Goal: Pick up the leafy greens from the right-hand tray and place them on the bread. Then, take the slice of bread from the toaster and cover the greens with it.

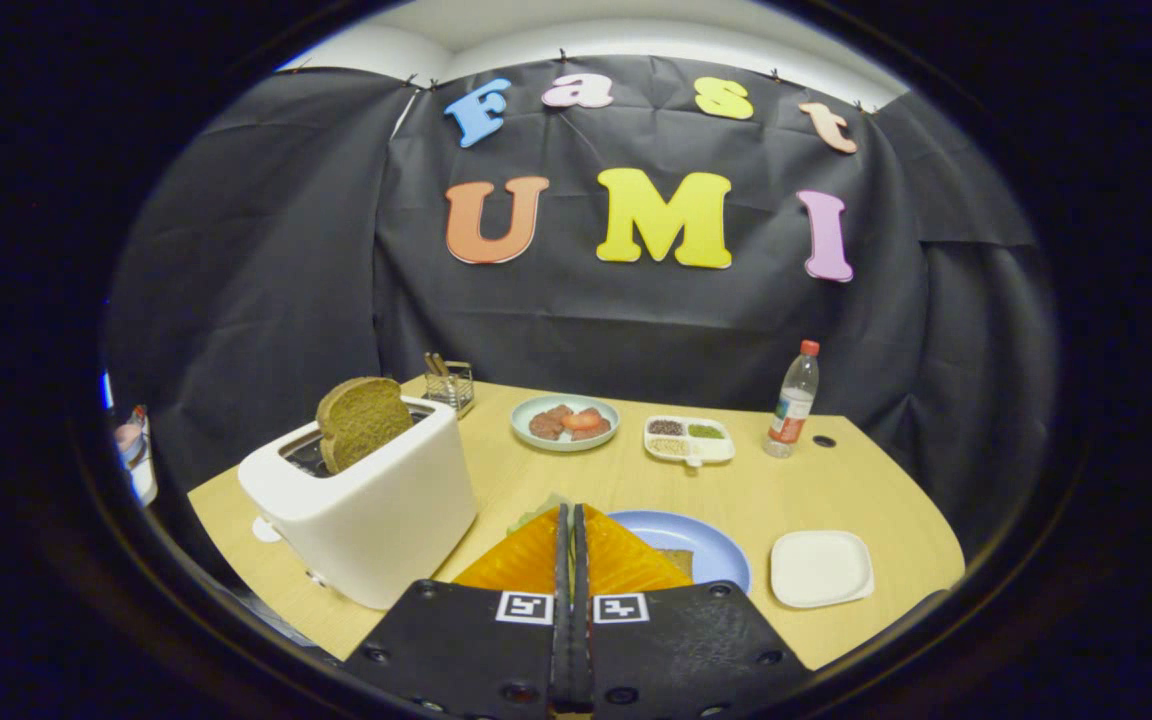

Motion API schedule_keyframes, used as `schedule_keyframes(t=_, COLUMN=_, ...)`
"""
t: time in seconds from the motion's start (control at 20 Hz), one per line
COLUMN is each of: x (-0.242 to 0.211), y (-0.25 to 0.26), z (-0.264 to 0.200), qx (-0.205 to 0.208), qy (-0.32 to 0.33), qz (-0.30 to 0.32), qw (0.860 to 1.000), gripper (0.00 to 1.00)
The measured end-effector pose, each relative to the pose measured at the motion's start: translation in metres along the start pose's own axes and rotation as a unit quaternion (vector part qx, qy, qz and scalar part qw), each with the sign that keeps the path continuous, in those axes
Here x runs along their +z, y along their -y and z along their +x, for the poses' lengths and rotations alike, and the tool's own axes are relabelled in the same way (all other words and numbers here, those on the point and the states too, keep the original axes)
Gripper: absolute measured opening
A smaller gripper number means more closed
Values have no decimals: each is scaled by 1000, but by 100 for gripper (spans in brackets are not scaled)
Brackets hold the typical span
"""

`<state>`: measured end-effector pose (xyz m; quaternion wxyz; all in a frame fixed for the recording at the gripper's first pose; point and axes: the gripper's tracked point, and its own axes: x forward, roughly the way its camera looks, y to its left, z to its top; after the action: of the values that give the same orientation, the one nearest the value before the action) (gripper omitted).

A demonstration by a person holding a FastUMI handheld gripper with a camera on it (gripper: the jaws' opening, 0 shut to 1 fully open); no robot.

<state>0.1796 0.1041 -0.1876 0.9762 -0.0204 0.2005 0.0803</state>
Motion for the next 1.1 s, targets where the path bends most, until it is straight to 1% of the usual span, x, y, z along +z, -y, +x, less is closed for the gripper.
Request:
schedule_keyframes(t=0.2, x=-2, y=25, z=19, qx=-9, qy=-1, qz=12, qw=1000, gripper=0)
schedule_keyframes(t=0.4, x=-10, y=54, z=41, qx=-34, qy=-3, qz=9, qw=999, gripper=0)
schedule_keyframes(t=0.5, x=-17, y=65, z=54, qx=-39, qy=-11, qz=13, qw=999, gripper=0)
schedule_keyframes(t=0.7, x=-25, y=80, z=78, qx=-35, qy=-17, qz=28, qw=999, gripper=1)
schedule_keyframes(t=0.8, x=-36, y=87, z=88, qx=-41, qy=-34, qz=33, qw=998, gripper=1)
schedule_keyframes(t=1.0, x=-46, y=91, z=94, qx=-39, qy=-50, qz=39, qw=997, gripper=2)
schedule_keyframes(t=1.05, x=-45, y=91, z=93, qx=-40, qy=-49, qz=39, qw=997, gripper=5)
schedule_keyframes(t=1.1, x=-44, y=94, z=90, qx=-44, qy=-46, qz=39, qw=997, gripper=18)
